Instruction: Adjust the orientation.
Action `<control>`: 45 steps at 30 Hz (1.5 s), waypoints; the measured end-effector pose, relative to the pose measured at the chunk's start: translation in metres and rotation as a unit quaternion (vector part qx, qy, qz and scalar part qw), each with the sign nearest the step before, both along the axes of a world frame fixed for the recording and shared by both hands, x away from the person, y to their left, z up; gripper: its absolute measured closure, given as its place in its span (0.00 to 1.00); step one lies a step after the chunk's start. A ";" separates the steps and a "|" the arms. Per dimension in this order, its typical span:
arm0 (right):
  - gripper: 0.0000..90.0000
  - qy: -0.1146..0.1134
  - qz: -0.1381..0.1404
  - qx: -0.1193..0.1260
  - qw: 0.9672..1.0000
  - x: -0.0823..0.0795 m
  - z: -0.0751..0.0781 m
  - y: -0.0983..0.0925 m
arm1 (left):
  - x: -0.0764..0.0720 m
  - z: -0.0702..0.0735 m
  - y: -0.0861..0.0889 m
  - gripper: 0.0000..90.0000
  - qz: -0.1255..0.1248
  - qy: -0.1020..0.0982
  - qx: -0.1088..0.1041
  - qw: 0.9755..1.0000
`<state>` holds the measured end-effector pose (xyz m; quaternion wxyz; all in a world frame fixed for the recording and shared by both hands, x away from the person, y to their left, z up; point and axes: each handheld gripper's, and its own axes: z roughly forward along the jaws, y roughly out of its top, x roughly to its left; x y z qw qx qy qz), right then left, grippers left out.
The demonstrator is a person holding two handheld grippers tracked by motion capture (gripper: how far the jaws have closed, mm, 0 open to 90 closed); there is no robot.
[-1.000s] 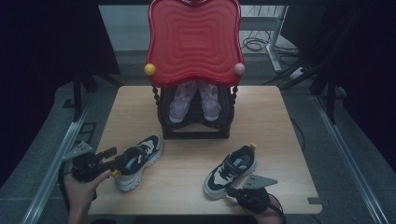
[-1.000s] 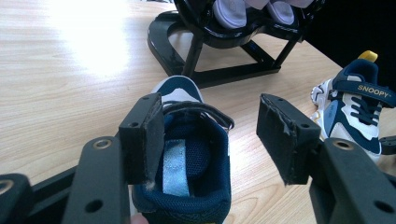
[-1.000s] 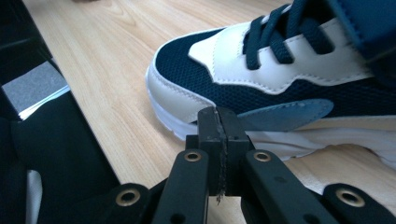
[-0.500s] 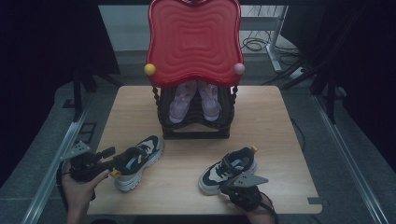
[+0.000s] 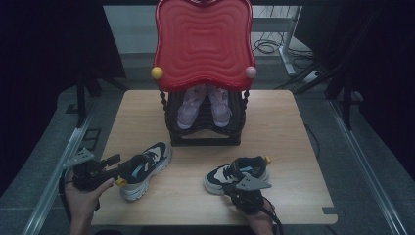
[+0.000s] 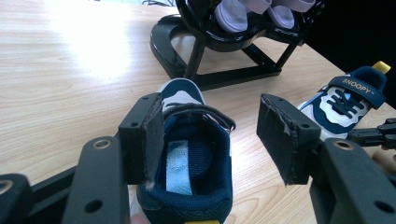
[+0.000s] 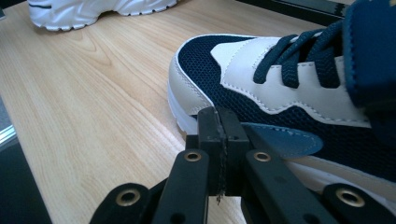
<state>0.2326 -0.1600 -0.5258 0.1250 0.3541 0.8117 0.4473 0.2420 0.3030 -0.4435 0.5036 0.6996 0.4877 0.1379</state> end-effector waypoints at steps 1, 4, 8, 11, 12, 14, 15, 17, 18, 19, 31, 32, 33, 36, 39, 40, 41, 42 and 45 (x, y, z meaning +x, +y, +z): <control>1.00 -0.001 -0.001 0.000 1.000 0.001 0.000 0.000 | 0.000 0.000 0.000 0.46 0.001 -0.001 -0.001 1.000; 1.00 -0.002 -0.003 0.004 1.000 0.003 -0.001 0.001 | -0.001 0.001 0.001 0.46 0.002 -0.002 0.000 1.000; 1.00 -0.009 -0.009 0.002 1.000 0.005 -0.002 0.005 | -0.001 0.001 0.000 0.46 0.002 -0.003 -0.001 1.000; 1.00 -0.011 -0.014 0.002 1.000 0.007 -0.003 0.009 | -0.001 0.001 -0.001 0.46 0.001 -0.003 0.001 1.000; 1.00 -0.013 -0.014 0.002 1.000 0.008 -0.003 0.011 | -0.001 0.001 -0.001 0.46 0.001 -0.003 0.001 1.000; 1.00 -0.016 -0.018 -0.003 1.000 0.009 -0.004 0.015 | -0.001 0.000 -0.001 0.46 0.000 -0.002 0.002 1.000; 1.00 -0.015 -0.020 -0.003 1.000 0.010 -0.004 0.016 | -0.001 0.000 -0.001 0.46 0.000 -0.002 0.002 1.000; 1.00 -0.016 -0.021 -0.006 1.000 0.012 -0.004 0.021 | -0.001 0.000 -0.001 0.46 0.001 -0.003 0.001 1.000; 1.00 -0.016 -0.021 -0.007 1.000 0.014 -0.005 0.023 | -0.001 0.000 -0.001 0.46 0.001 -0.003 0.001 1.000; 1.00 -0.016 -0.020 -0.009 1.000 0.015 -0.005 0.026 | -0.001 0.001 -0.001 0.46 0.001 -0.003 0.001 1.000; 1.00 -0.023 -0.027 -0.019 0.999 0.026 -0.005 0.044 | -0.003 0.002 0.001 0.46 0.004 -0.007 -0.001 1.000; 1.00 -0.025 -0.026 -0.019 0.999 0.025 -0.004 0.043 | -0.003 0.003 0.002 0.46 0.004 -0.008 0.000 1.000; 1.00 -0.028 -0.024 -0.016 0.999 0.024 -0.002 0.042 | -0.003 0.003 0.002 0.46 0.005 -0.008 0.000 1.000; 1.00 -0.037 -0.026 -0.003 0.999 0.022 0.006 0.032 | -0.003 0.002 0.003 0.46 0.007 -0.008 0.000 1.000; 1.00 -0.044 -0.030 0.016 0.998 0.021 0.017 0.019 | -0.003 0.003 0.003 0.46 0.007 -0.008 0.000 1.000; 1.00 -0.046 -0.031 0.021 0.998 0.021 0.021 0.015 | -0.003 0.003 0.003 0.46 0.007 -0.008 0.000 1.000; 1.00 -0.049 -0.032 0.024 0.998 0.020 0.025 0.011 | -0.003 0.003 0.003 0.46 0.007 -0.008 0.000 1.000; 1.00 -0.053 -0.035 0.027 0.998 0.020 0.028 0.007 | -0.003 0.003 0.002 0.46 0.007 -0.008 0.001 1.000; 1.00 -0.054 -0.038 0.044 0.997 0.022 0.037 -0.006 | -0.002 0.002 0.001 0.46 0.005 -0.007 0.002 1.000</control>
